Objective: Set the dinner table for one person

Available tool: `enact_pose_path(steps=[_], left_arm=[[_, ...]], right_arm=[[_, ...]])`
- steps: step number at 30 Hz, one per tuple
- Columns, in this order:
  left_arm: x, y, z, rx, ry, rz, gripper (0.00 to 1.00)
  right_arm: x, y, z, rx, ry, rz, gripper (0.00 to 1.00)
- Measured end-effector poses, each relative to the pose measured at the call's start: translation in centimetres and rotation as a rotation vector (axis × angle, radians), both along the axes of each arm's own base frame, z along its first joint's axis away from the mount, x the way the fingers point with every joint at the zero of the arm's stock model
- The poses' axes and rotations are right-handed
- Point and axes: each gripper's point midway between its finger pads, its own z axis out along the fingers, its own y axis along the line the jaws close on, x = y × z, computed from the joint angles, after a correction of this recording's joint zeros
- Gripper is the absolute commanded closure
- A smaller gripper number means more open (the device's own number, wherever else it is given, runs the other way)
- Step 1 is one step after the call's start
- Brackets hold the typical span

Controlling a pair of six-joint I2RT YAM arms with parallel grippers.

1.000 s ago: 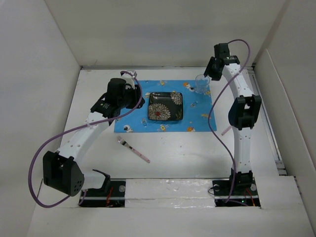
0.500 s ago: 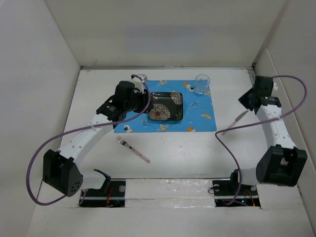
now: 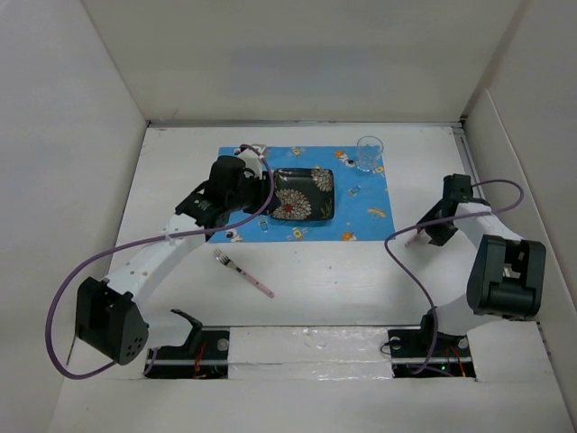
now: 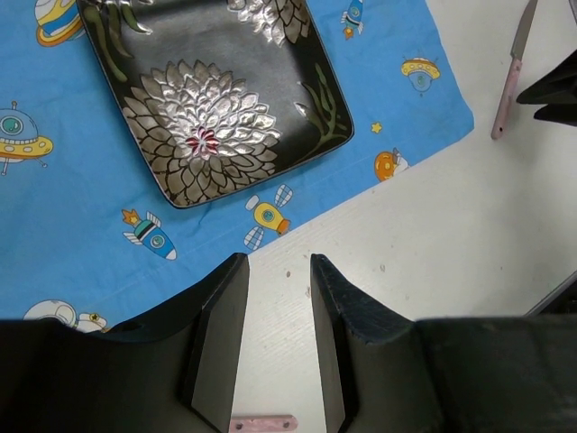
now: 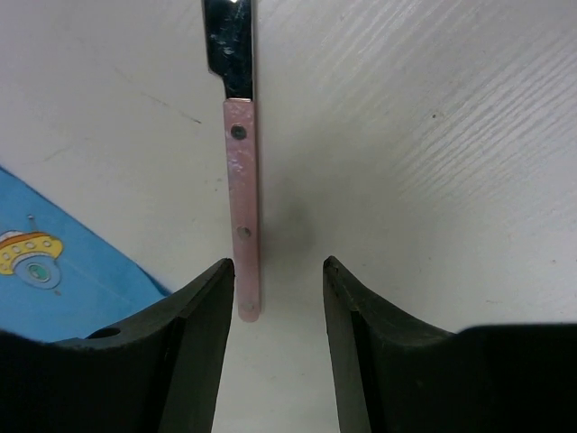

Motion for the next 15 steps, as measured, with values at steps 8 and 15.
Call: enact_pose_path(steps=[8, 15], left_arm=[[-1.1, 0.6, 0.5, -0.02, -0.02, 0.002, 0.69], [-1.5, 0.6, 0.1, -0.026, -0.007, 0.004, 0.69]], right_arm=[[1.1, -0.3, -1.7, -0.002, 0.057, 0.032, 0.54], [2.0, -0.8, -1.6, -0.02, 0.056, 0.039, 0.56]])
